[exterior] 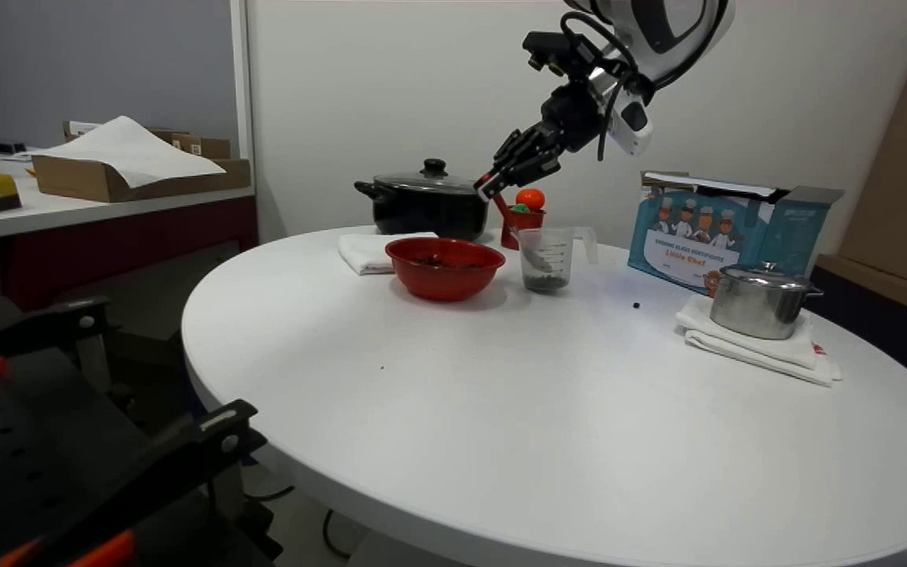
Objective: Use the spoon to place some of the contents in the red bowl into the clear jug
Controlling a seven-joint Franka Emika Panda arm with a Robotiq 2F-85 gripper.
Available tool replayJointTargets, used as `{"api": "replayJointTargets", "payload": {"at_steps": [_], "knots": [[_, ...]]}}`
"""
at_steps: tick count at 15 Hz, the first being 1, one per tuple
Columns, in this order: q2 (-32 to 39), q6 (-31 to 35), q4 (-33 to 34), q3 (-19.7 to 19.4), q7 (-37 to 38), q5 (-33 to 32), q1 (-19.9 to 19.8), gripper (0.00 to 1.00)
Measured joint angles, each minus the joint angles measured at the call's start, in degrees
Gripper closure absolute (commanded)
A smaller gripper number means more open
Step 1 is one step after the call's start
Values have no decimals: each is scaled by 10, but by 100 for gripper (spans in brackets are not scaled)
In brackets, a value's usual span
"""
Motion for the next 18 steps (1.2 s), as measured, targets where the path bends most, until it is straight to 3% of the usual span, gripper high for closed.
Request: {"api": "replayJointTargets", "payload": {"at_steps": [9,18], "knots": [[47,-40,86,14,0,15,-17,88],[28,-51,100,39,-26,4,20,88]]}}
